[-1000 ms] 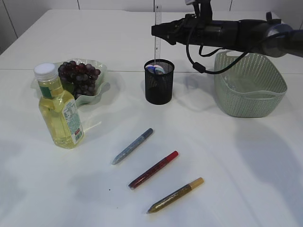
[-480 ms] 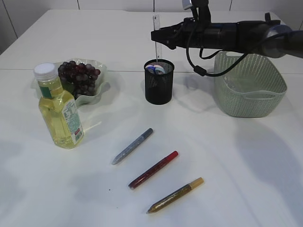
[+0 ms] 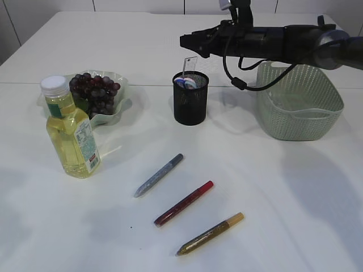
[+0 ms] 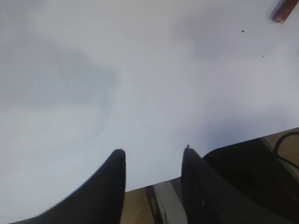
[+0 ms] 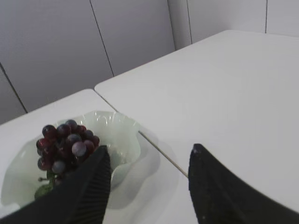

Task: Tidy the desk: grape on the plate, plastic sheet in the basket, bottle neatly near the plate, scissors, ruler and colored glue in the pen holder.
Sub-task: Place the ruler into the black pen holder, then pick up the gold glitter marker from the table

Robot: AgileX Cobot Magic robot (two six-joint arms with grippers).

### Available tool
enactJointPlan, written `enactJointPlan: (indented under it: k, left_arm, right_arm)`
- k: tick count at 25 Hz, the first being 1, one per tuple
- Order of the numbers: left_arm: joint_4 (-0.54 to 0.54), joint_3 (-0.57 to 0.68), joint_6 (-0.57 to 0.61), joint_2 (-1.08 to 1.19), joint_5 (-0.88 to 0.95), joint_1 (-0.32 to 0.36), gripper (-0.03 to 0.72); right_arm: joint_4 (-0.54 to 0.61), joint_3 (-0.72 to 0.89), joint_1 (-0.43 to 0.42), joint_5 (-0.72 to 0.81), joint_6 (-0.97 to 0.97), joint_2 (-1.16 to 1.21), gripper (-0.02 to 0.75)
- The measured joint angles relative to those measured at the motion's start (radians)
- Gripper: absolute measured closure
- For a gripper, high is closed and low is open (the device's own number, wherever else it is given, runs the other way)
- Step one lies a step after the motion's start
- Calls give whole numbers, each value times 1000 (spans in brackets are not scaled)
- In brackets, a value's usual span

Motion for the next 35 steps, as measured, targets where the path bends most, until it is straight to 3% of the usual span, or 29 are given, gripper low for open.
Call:
enactJointPlan:
  k: [4,9,13,17,19,22,28,35]
  left_arm:
    - [0,0,0,0,0,0,398]
    - [0,0,0,0,0,0,398]
    - [0,0,0,0,0,0,398]
    - [0,0,0,0,-11,0,398]
    - [0,0,0,0,-17,0,398]
    - [0,0,0,0,-28,0,398]
    - [0,0,0,0,-32,0,398]
    - [0,0,0,0,-38,0,398]
  right_arm:
    - [76,-2,0,2,2,0,306]
    - [40,-2,0,-2,83,-59,301]
    - [-222,-2,0,-15,334,-159,300]
    - [-608,-2,0,2,760,-266,300]
    - [-741,-2,0,33,930,-313,300]
    - [-875,-2,2,109,1081,-389,300]
    - [-1038,-4,37,267,1290,-502,300]
    - [-1383,-3,180,399,1565,-544,300]
